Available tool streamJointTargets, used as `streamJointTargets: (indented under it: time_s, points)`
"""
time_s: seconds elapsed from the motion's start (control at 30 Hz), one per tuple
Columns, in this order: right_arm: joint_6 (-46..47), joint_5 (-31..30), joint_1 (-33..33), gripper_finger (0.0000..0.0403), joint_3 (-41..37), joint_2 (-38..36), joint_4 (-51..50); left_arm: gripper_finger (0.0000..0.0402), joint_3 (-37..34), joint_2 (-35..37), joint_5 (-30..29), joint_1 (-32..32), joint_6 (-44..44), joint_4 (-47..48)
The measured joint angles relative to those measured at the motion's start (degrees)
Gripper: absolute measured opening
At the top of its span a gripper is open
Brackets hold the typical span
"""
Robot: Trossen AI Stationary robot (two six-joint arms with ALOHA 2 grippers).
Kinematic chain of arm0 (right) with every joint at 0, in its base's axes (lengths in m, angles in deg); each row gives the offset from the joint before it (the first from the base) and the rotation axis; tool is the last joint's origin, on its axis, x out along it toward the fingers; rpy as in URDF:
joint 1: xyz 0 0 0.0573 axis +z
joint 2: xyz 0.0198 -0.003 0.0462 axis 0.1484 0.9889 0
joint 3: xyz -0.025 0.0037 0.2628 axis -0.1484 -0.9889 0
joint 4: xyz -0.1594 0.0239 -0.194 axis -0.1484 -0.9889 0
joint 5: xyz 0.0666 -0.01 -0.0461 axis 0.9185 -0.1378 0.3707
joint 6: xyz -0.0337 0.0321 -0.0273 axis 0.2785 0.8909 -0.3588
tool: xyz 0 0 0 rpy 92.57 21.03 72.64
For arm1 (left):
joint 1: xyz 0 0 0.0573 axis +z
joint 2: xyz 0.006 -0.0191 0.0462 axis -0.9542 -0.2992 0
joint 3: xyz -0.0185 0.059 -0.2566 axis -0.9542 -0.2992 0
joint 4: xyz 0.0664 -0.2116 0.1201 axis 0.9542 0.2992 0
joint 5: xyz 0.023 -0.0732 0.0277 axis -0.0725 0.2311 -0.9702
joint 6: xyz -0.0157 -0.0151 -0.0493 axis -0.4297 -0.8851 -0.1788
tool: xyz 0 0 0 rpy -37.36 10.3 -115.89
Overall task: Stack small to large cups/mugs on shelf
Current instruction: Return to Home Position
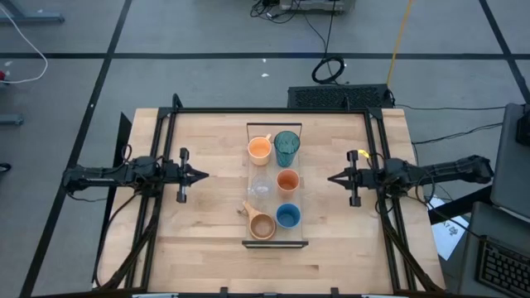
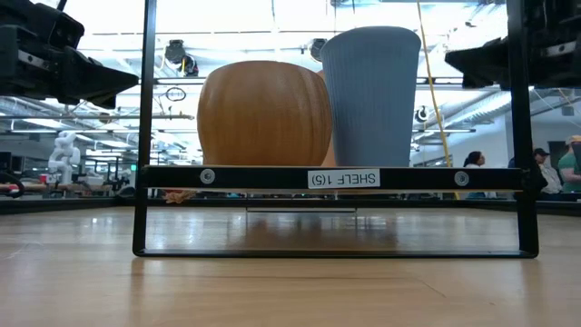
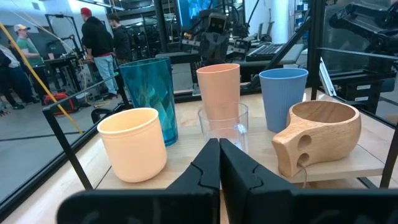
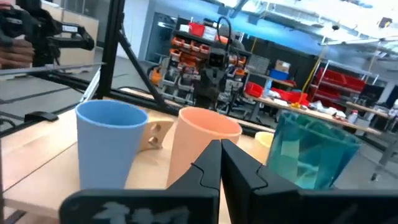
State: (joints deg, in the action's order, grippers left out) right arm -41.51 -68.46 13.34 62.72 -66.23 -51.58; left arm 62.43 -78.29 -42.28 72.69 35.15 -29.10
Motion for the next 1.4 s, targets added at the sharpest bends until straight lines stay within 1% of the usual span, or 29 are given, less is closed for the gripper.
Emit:
streamJointTargets:
  time_s: [0.17, 0.3, 0.43, 0.57, 0.73, 1.0, 1.23, 1.4]
  points:
    - [0.82, 0.0, -1.01, 0.0, -2.52, -0.47, 2.61, 0.0008, -0.02, -0.02, 0.1, 0.0, -0.57, -0.02]
    - [1.72, 0.0, -1.26, 0.0, -2.59, -0.36, 1.43, 0.0003, -0.02, 0.0, 0.35, 0.0, -0.83, -0.02]
    - [1.34, 0.0, -1.26, 0.0, -2.64, -0.38, 1.29, 0.0008, -0.04, -0.02, 0.37, 0.0, -0.83, -0.02]
    - [1.06, -0.02, -1.26, 0.0, -2.71, -0.4, 0.95, 0.0003, -0.04, -0.02, 0.4, 0.0, -0.81, -0.02]
    - [0.93, -0.19, -1.29, 0.0, -2.75, -0.38, 0.07, 0.0005, -0.04, 0.0, 0.42, 0.0, -0.8, -0.04]
    - [0.92, -0.22, -3.24, 0.0, -2.82, -0.62, -2.49, 0.0002, -0.04, -0.02, 0.4, 0.0, -0.55, -0.04]
    - [2.77, -0.2, -3.71, 0.0, -2.86, -4.87, -9.83, 0.0003, -0.04, -0.02, 0.4, 0.0, -0.63, -0.04]
    - [2.9, -0.22, -3.7, 0.0, -2.86, -8.98, -12.8, 0.0006, -0.04, -0.01, 0.4, 0.0, -1.06, -0.04]
